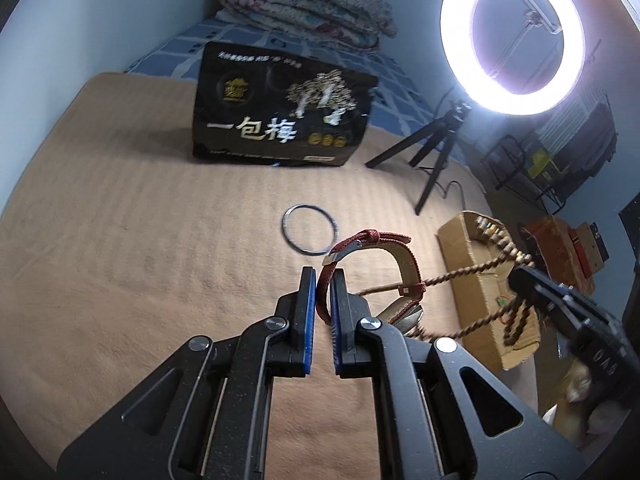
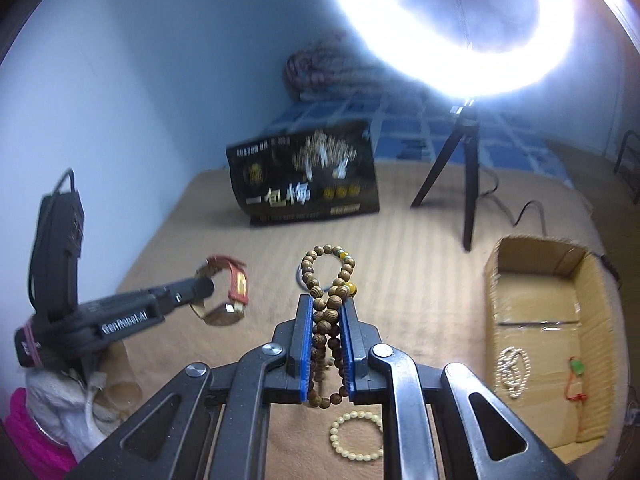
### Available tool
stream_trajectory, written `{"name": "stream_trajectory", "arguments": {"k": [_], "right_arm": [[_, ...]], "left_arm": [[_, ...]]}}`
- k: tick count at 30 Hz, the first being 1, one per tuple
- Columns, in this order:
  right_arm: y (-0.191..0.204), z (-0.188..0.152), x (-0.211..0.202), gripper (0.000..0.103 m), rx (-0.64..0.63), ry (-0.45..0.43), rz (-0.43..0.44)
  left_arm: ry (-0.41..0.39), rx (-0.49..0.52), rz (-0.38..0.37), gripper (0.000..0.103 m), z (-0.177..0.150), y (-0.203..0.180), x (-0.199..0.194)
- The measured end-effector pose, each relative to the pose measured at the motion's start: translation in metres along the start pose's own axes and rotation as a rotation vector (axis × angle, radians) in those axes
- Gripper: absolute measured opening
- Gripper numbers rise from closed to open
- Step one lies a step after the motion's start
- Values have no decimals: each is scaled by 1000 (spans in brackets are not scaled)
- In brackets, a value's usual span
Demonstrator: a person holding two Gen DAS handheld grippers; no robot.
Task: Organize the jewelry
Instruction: 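Carry the watch and bead strand into the box while both tools open to release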
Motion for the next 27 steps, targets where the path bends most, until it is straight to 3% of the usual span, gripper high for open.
{"name": "stream_trajectory", "arguments": {"k": [15, 27], "right_arm": [[-56, 43, -107, 11, 122, -221, -26], [-123, 46, -140, 11, 163, -272, -138]], "left_arm": [[-52, 92, -89, 5, 13, -87, -24], [-30, 142, -176, 5, 16, -164, 2]]}}
Point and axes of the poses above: each gripper's, at about its wrist camera, not at the fingertips, and x roughly the way its jaws point, y to its left, z to its top, the point moved 9 cm from there along x, roughly the way its jaws point, and after that the axes turned 14 degrees about x, right-handed, at the moved point
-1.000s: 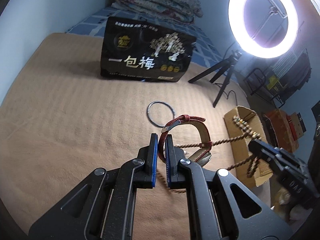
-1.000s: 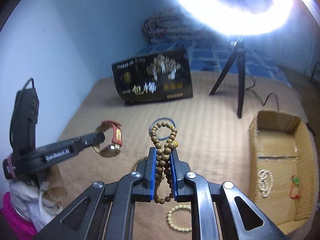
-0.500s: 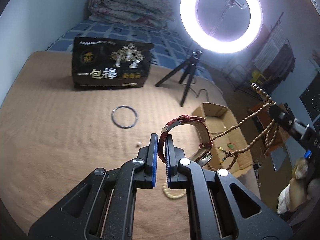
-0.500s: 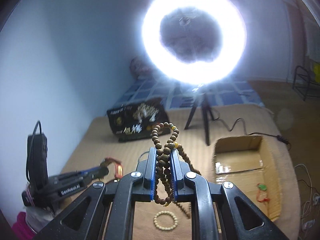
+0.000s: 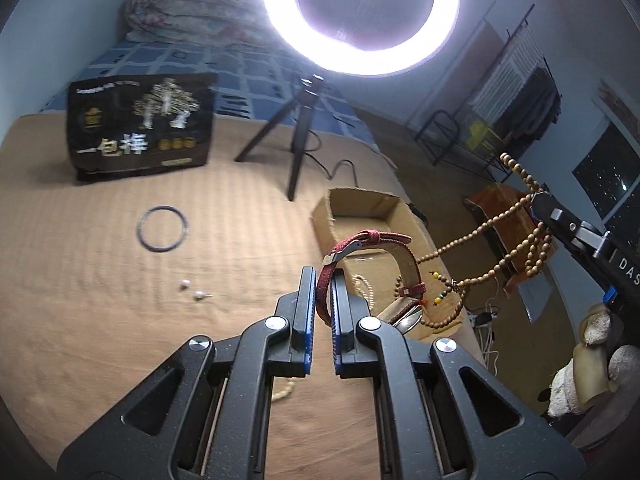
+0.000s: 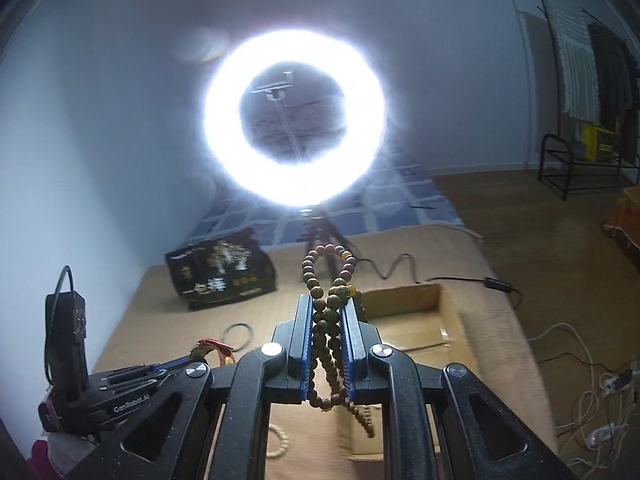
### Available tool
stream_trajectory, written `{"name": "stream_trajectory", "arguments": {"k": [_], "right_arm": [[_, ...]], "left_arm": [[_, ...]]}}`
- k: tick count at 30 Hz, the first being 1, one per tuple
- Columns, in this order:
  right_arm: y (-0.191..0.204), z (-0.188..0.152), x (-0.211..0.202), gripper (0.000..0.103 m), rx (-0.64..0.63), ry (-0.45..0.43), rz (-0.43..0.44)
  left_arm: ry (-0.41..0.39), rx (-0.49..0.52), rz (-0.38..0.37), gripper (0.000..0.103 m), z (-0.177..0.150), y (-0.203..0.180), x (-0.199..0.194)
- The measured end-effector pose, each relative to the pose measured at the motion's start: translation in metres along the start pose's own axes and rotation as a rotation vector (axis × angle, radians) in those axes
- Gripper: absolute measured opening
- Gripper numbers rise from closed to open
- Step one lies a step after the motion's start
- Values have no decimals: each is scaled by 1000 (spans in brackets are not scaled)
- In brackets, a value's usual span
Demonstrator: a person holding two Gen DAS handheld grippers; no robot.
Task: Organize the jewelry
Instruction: 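Carry the watch and bead strand into the box while both tools open to release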
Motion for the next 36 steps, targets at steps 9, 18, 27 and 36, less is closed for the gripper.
{"name": "stream_trajectory", "arguments": {"k": [9, 18, 27, 36], "right_arm": [[-62, -4, 15, 11, 33, 46, -86], [-102, -24, 44, 11, 53, 127, -157], [-125, -44, 67, 12, 60, 202, -207], [-136, -46, 65, 56, 59, 202, -249]], "left_arm": [[40, 6, -38, 5, 1, -37, 48], [91, 21, -40, 5, -4, -61, 96], [135, 24, -44, 5, -12, -73, 129], [167, 29, -45, 15, -19, -73, 144]]}}
Point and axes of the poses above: each gripper's, at about its wrist camera, not at the fingertips, and x roughly the way its jaws point, y to its left, z to its top, the point moved 9 cm from there along x, roughly the way its jaws point, and after that the axes turned 14 degrees about x, right-handed, at the moved point
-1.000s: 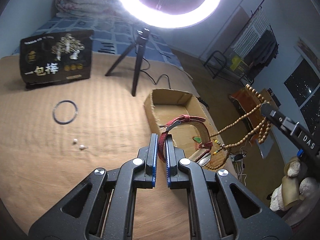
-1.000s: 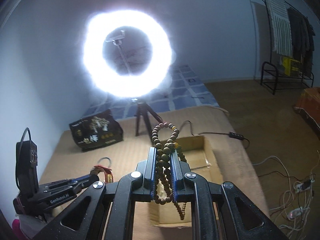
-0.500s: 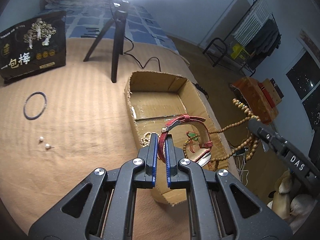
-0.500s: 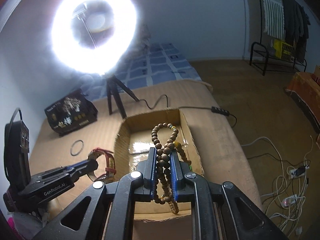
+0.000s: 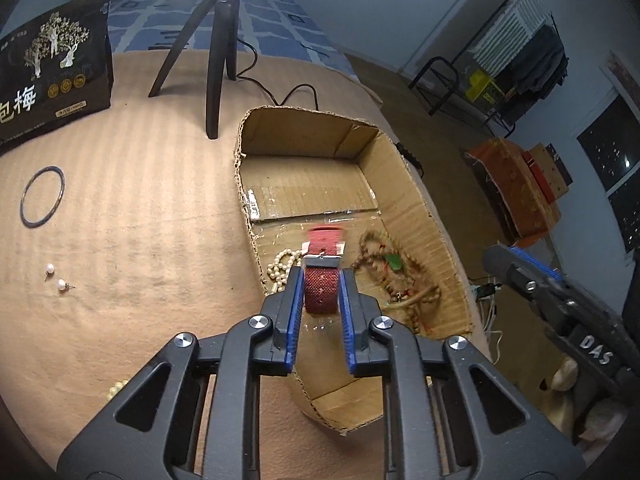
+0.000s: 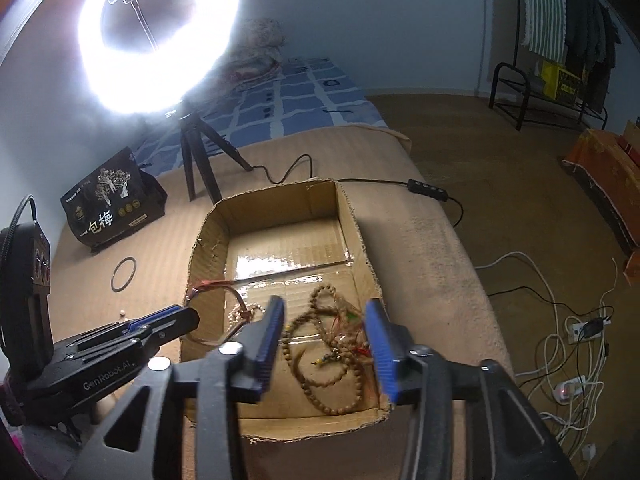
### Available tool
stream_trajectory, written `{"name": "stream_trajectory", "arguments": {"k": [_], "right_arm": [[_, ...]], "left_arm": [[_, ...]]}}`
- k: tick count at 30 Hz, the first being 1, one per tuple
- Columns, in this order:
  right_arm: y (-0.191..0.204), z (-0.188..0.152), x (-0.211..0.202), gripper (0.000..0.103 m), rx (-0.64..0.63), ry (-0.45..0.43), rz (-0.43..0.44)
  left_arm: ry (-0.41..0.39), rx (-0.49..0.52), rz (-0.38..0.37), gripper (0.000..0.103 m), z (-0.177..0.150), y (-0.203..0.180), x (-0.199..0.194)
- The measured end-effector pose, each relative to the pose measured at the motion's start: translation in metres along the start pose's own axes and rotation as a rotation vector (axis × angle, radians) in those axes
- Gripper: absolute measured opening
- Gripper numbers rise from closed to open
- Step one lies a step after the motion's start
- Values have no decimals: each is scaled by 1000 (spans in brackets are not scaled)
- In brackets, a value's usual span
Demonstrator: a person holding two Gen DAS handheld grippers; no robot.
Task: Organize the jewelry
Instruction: 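Carry the watch and bead strand into the box while both tools open to release, then move the left tool to the pearl earrings while the right tool approaches the cream bead bracelet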
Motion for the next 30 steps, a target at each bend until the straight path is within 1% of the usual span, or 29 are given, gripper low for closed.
{"name": "stream_trajectory", "arguments": {"k": [1, 4, 14, 19, 23, 30], "right_arm": [[-1, 1, -2, 59, -1, -7, -1], [-1, 3, -6, 62, -5, -15, -2], [1, 1, -15, 62, -23, -29, -12], [9, 1, -22, 62, -25, -42, 7], [20, -1, -29, 62, -36, -51, 30], [52, -12, -34, 65, -82, -48, 85]], "left_arm": [[-4, 6, 6, 15, 0, 0, -1], [-12, 15, 8, 18, 2, -1, -6], [-33, 44, 37, 18, 1, 1, -25], [-44, 58, 58, 18, 1, 6, -39], [-61, 79, 94, 18, 0, 17, -56], [-105, 84, 162, 18, -3, 54, -88]]}}
Point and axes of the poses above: each gripper's, at about its wrist camera, not at the fingertips, and x roughly the way its jaws point, y to its left, z to its top, the point moved 9 cm from there along x, roughly the way its jaws point, and after that the axes turned 14 degrees about x, right-handed, at the moved point
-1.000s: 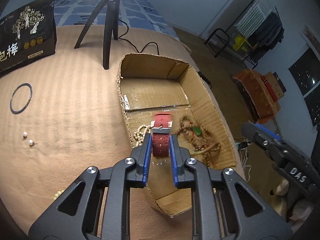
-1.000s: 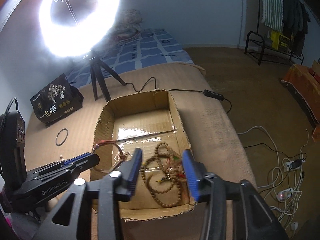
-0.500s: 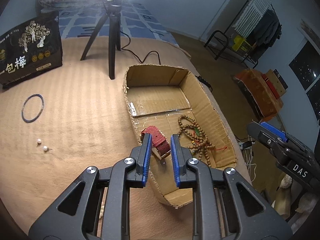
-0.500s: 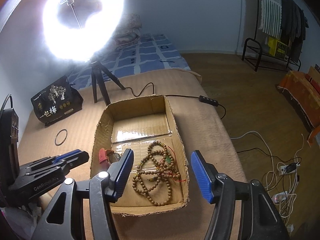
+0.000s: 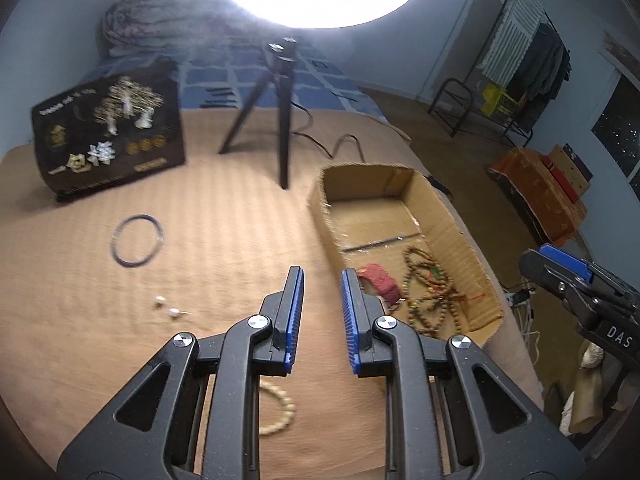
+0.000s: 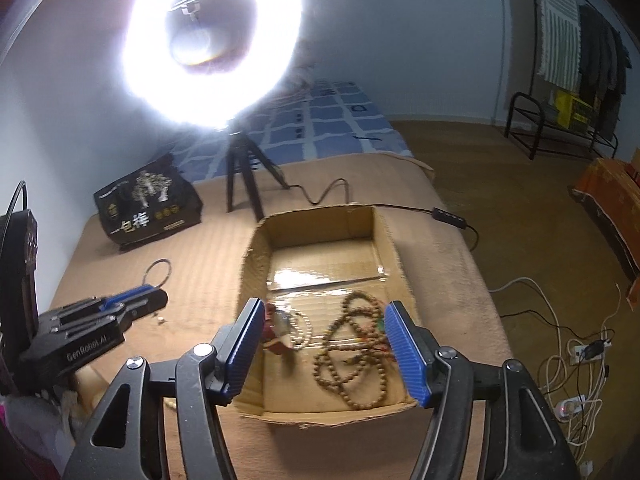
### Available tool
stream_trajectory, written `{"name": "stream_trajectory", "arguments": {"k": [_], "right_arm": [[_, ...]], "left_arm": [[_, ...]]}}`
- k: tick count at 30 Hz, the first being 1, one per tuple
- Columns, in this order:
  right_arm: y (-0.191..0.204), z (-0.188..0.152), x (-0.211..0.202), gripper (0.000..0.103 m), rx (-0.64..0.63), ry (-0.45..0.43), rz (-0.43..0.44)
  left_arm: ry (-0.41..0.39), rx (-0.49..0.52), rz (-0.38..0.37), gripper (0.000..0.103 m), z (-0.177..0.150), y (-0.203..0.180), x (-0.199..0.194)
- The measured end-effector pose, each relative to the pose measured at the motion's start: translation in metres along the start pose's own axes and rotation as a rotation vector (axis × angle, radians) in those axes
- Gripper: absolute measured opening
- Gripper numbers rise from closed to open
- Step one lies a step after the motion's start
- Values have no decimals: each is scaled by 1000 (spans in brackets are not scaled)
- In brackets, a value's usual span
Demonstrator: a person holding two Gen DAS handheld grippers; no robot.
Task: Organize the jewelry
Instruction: 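Move the left tool to the pearl earrings while the right tool approaches the cream bead bracelet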
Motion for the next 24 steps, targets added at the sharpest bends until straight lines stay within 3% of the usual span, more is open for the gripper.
{"name": "stream_trajectory", "arguments": {"k": [9, 18, 21, 24], "right_arm": [[47, -28, 11, 65, -83, 46, 66], [93, -76, 49, 65, -202, 197, 135], [103, -96, 64, 55, -217, 273, 168], [113, -116, 80, 52, -242, 329, 179]], "left_arm": [[21, -43, 59, 18, -23, 67, -13], [63, -113, 68, 18, -48, 122, -5], [79, -140, 54, 18, -56, 134, 3], [102, -141, 47, 18, -62, 138, 14]]}}
Point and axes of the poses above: each gripper's, at about its wrist camera, not at the fingertips, and x roughly the way its jaws point, y to its left, z to its top, the point moved 9 cm from there along x, roughly the way its jaws point, and after that the axes turned 14 degrees about x, right-handed, at the moved point
